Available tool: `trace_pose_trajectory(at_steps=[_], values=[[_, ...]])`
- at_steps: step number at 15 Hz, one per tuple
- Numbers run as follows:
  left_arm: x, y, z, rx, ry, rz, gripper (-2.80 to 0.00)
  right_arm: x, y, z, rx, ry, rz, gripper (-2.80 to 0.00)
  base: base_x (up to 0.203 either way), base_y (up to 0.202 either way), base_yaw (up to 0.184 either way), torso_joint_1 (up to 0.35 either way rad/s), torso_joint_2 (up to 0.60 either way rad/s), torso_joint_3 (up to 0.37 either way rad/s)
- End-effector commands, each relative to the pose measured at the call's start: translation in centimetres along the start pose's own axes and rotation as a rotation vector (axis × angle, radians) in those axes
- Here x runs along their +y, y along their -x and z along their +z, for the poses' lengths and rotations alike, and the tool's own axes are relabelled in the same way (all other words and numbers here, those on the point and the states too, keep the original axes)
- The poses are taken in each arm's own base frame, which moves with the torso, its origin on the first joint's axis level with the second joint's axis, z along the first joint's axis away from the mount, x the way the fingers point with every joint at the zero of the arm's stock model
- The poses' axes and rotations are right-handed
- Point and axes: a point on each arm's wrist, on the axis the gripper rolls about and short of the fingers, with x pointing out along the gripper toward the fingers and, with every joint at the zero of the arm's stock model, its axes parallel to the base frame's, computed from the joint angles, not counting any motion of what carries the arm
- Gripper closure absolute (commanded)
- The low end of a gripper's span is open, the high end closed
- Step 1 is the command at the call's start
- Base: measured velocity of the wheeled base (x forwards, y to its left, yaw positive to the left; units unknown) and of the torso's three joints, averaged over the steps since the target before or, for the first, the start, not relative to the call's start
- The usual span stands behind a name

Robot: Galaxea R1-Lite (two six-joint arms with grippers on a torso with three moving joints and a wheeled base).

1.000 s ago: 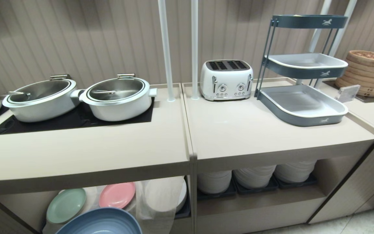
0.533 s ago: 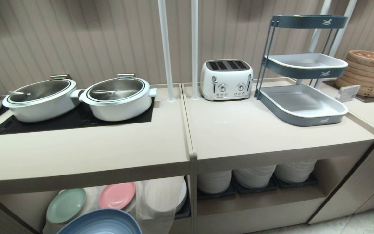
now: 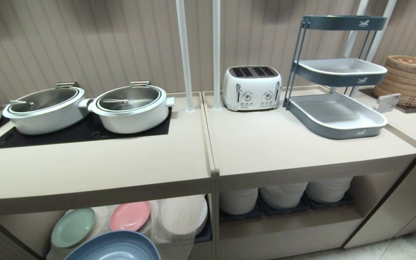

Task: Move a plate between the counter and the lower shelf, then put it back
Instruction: Put the plate in the cupboard

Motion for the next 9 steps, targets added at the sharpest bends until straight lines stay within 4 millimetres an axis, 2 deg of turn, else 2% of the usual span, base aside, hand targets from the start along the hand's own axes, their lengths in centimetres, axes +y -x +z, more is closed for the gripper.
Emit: trace_pose_trajectory(at_steps=[1,9], values=[[-0.14,-0.19,0.22,0.008,0.003,0.007,0.00,0.00,0.00,0.01,-0.001,-0.001,0.000,0.00,0.000,0.000,0.000,-0.106,0.26,0.125],[-0.44,-0.51,0.66,0.011,0.003,0.003,0.00,0.00,0.00,0.01,-0.001,-0.001,-0.001,0.00,0.000,0.000,0.000,-0.137,0.30,0.153]])
